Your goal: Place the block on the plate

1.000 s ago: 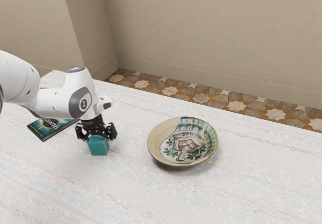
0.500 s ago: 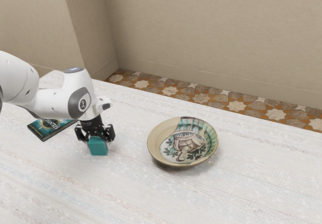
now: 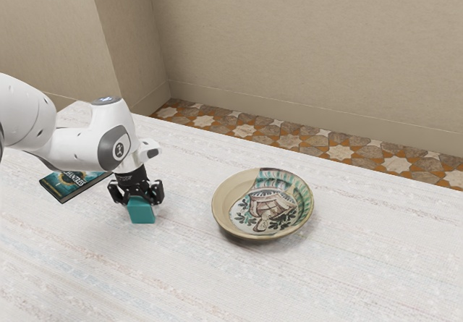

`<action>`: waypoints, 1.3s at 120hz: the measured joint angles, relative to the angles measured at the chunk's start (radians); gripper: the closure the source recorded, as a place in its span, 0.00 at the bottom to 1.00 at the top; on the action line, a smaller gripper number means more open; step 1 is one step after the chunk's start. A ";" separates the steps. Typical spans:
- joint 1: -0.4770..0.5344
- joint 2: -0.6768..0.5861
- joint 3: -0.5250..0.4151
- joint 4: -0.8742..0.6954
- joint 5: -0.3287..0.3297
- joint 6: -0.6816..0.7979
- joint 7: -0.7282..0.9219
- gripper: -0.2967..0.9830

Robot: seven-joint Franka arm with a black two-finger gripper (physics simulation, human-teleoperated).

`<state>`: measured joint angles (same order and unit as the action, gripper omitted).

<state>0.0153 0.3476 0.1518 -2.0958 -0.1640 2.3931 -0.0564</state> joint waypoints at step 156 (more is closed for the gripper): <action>-0.036 -0.111 -0.071 0.110 0.012 -0.135 -0.005 0.47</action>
<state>-0.0206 0.2370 0.0807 -1.9853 -0.1522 2.2581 -0.0613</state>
